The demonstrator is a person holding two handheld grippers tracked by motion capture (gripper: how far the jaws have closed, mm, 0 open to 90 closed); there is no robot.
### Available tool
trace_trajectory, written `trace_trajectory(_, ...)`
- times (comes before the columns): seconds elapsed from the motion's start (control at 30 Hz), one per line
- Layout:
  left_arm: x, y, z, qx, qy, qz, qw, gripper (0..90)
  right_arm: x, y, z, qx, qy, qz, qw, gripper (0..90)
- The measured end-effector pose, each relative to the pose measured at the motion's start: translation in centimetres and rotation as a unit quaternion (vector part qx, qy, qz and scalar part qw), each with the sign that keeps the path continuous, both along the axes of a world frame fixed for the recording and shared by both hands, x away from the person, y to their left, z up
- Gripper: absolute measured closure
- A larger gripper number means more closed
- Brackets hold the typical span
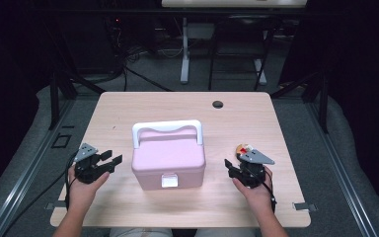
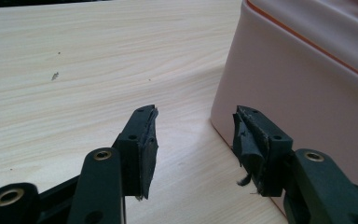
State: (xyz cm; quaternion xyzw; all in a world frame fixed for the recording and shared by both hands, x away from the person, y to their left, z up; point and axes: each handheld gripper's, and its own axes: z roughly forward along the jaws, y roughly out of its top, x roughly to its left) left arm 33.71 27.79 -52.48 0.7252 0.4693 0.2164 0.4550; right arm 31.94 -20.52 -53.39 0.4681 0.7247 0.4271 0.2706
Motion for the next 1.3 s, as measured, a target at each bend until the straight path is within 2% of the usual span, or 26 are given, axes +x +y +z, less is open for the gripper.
trace_trajectory(0.13,0.1,-0.1,0.0,0.0,0.004,0.006,1.0,50.8,0.0,-0.1,0.0,0.002,0.0,0.012,0.9999,51.8)
trace_trajectory(0.17,0.1,-0.1,0.0,0.001,0.008,0.008,0.9999,51.2,0.0,-0.1,0.1,0.013,0.006,0.016,0.9998,53.2)
trace_trajectory(0.27,0.1,-0.2,0.0,0.0,0.009,0.009,0.9999,52.7,0.0,-0.2,0.1,0.015,0.01,0.021,0.9996,54.2)
trace_trajectory(0.4,-0.1,-0.6,0.1,-0.003,0.012,-0.001,0.9999,53.0,0.0,-0.3,0.0,0.015,0.013,0.021,0.9996,54.2)
trace_trajectory(0.47,-0.1,-0.8,0.1,-0.002,0.011,-0.006,0.9999,52.9,0.0,-0.3,0.1,0.025,0.014,0.02,0.9994,54.8)
trace_trajectory(0.5,-0.3,-0.9,0.4,-0.001,0.007,-0.016,0.9998,52.8,0.1,-0.3,0.2,0.031,0.009,0.017,0.9993,56.0)
trace_trajectory(0.53,-0.3,-0.9,0.4,-0.001,0.007,-0.016,0.9998,52.7,0.2,-0.3,0.3,0.033,0.011,0.015,0.9993,56.2)
trace_trajectory(0.57,-0.5,-1.0,0.5,-0.001,-0.001,-0.023,0.9997,52.7,0.3,-0.3,0.3,0.038,0.01,0.014,0.9991,56.8)
trace_trajectory(0.6,-0.6,-1.0,0.5,0.008,-0.001,-0.022,0.9997,52.7,0.4,-0.3,0.4,0.042,0.009,0.013,0.999,57.0)
trace_trajectory(0.7,-0.5,-1.0,0.6,0.009,0.0,-0.02,0.9998,53.6,0.7,-0.2,0.3,0.049,0.013,0.018,0.9985,58.0)
trace_trajectory(0.77,-0.3,-1.1,0.5,0.005,0.001,-0.024,0.9997,54.3,0.8,0.0,0.2,0.042,0.021,0.025,0.9986,58.0)
trace_trajectory(0.83,-0.3,-1.4,0.4,0.009,0.005,-0.033,0.9994,56.1,0.7,0.2,0.1,0.047,0.026,0.03,0.9981,58.0)
trace_trajectory(0.93,-0.4,-1.5,0.4,0.009,0.011,-0.037,0.9992,56.8,0.6,0.5,0.1,0.052,0.023,0.033,0.9978,58.3)
trace_trajectory(0.97,-0.4,-1.7,0.4,0.0,0.01,-0.04,0.9991,56.8,0.5,0.8,0.2,0.047,0.021,0.037,0.998,59.0)
trace_trajectory(1.1,-0.4,-2.1,0.3,-0.002,0.011,-0.049,0.9987,56.7,0.7,1.6,0.0,0.038,0.017,0.056,0.9976,62.5)
trace_trajectory(1.3,-0.5,-2.6,0.1,0.006,0.011,-0.054,0.9984,56.7,1.0,2.3,0.0,0.046,0.015,0.069,0.9964,64.7)
